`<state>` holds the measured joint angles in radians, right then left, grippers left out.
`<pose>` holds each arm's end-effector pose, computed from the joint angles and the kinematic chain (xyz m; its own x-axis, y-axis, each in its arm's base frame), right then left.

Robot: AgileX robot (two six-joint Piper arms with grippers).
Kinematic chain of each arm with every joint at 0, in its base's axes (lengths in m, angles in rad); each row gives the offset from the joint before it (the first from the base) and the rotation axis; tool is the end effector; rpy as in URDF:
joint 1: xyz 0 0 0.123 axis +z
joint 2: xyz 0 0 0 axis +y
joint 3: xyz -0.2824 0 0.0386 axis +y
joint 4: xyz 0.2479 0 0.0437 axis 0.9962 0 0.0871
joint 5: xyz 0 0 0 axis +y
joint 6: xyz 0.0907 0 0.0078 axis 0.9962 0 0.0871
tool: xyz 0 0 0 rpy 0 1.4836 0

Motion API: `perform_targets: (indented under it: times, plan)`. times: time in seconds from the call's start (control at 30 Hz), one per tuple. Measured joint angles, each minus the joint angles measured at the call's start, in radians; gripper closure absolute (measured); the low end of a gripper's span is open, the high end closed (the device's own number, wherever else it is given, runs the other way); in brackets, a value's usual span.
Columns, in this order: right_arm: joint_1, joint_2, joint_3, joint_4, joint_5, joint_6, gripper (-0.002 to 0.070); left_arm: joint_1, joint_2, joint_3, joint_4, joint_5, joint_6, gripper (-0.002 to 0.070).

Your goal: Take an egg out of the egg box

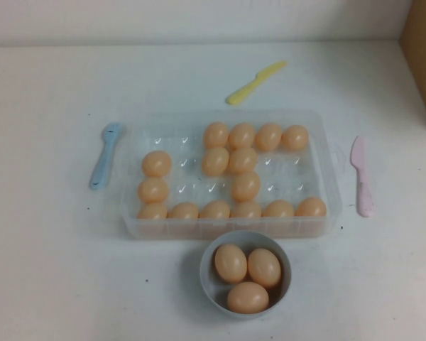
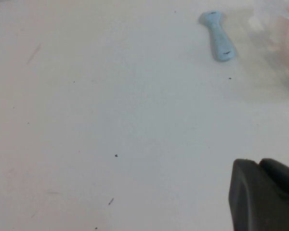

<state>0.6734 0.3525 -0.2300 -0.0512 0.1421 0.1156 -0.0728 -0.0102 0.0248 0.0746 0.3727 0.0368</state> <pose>0.0702 0.0551 0.2536 -0.1776 -0.0587 -0.9823 -0.6078 0.7916 0.0626 0.0527 -0.0014 0.1719 -0.2873 0.1273 -0.9493 0.0778 0.9910 0.1093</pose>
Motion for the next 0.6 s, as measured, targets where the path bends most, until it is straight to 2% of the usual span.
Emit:
perform_targets:
  times: [0.17,0.37,0.6]
  plan:
    - [-0.141,-0.109,0.110,0.029,-0.014,0.008,0.0693,0.000,0.000,0.000,0.000,0.000,0.000,0.0680]
    - [-0.417,-0.262,0.235,0.040,-0.043,0.008,0.0693,0.000,0.000,0.000,0.000,0.000,0.000,0.0680]
    - [-0.641,-0.360,0.255,0.100,0.020,-0.047,0.0694,0.000,0.000,0.000,0.000,0.000,0.000,0.0680]
